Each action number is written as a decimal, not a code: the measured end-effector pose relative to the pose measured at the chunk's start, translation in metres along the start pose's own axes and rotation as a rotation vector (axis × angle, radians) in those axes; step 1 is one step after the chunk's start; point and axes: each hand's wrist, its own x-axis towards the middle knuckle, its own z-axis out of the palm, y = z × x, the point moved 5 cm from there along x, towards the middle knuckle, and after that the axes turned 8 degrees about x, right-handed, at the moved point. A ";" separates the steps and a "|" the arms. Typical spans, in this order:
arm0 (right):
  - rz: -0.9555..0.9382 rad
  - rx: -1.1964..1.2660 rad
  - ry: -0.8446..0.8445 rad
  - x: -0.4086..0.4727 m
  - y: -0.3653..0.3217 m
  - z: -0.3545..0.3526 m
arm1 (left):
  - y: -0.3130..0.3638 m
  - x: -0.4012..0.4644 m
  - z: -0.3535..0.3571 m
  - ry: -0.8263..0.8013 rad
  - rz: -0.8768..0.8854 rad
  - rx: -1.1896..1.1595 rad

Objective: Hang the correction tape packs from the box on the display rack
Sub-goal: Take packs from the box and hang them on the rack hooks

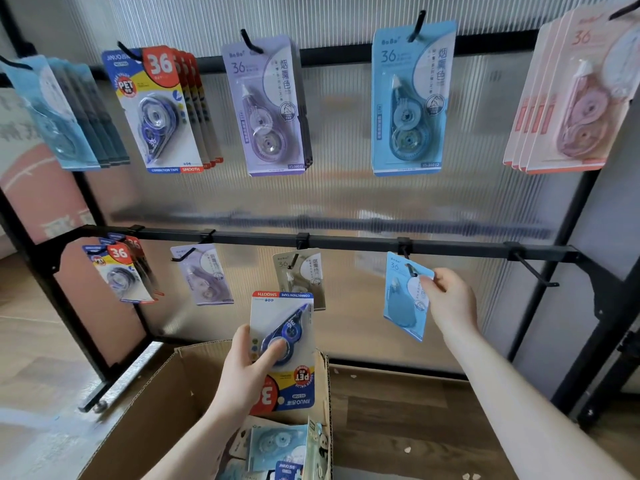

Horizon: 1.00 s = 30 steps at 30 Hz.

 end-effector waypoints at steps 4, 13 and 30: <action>0.002 0.036 -0.014 0.002 0.001 0.002 | -0.001 0.001 0.001 -0.004 0.003 -0.004; 0.016 0.077 0.011 0.004 0.000 -0.003 | 0.000 0.000 0.004 -0.003 0.018 0.009; -0.073 0.061 0.079 -0.006 -0.020 -0.004 | 0.002 0.007 -0.009 -0.042 0.051 0.083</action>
